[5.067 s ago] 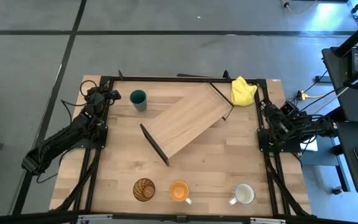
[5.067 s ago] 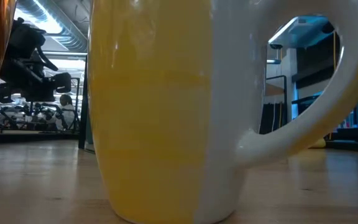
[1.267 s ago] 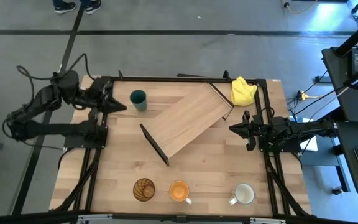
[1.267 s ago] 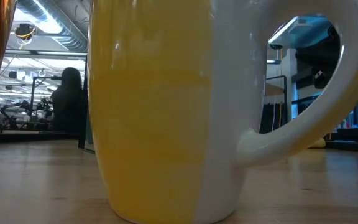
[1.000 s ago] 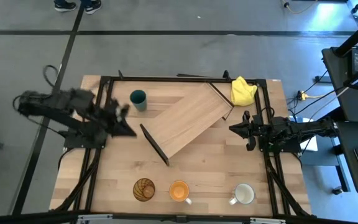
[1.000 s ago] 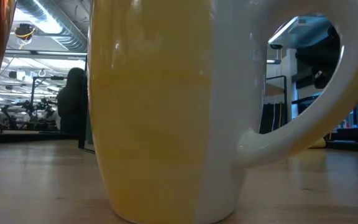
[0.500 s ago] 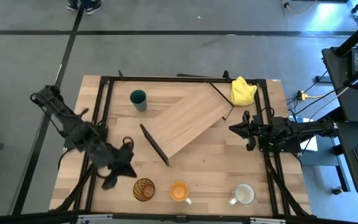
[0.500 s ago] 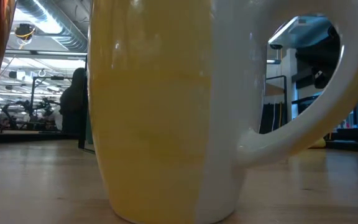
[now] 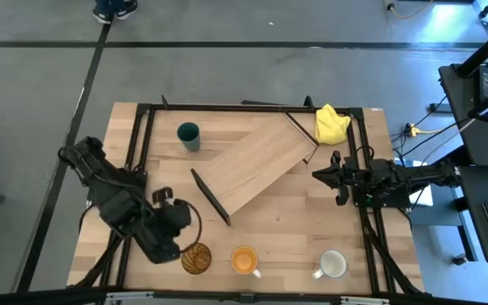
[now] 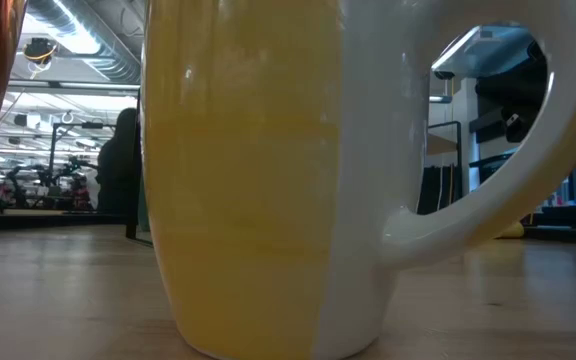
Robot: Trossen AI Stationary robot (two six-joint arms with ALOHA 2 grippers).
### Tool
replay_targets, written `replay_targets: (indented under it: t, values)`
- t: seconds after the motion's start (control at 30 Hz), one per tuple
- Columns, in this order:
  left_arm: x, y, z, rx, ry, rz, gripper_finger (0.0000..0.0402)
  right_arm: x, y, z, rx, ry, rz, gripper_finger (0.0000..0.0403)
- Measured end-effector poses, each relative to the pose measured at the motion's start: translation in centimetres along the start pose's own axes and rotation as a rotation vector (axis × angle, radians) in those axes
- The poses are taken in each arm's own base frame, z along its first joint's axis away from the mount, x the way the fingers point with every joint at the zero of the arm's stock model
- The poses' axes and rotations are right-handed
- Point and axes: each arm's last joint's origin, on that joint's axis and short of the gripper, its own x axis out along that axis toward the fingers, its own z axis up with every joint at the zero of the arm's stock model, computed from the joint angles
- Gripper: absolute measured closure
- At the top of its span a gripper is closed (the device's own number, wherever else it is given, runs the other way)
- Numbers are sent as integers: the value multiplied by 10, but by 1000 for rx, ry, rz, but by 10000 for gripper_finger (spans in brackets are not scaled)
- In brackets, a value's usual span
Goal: Stack small to large cups/mugs on shelf
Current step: Put the brown cup on the shelf
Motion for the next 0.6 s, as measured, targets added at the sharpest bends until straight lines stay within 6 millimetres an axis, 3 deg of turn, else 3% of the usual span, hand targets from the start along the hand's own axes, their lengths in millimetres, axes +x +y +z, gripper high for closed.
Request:
replay_targets:
  t: [0.2,0.6]
  values:
    - [16,-14,-1,-188,144,-39,359,0,0,0,0,1,1,370]
    - [19,-28,-1,-393,92,-93,290,0,0,0,0,1,1,370]
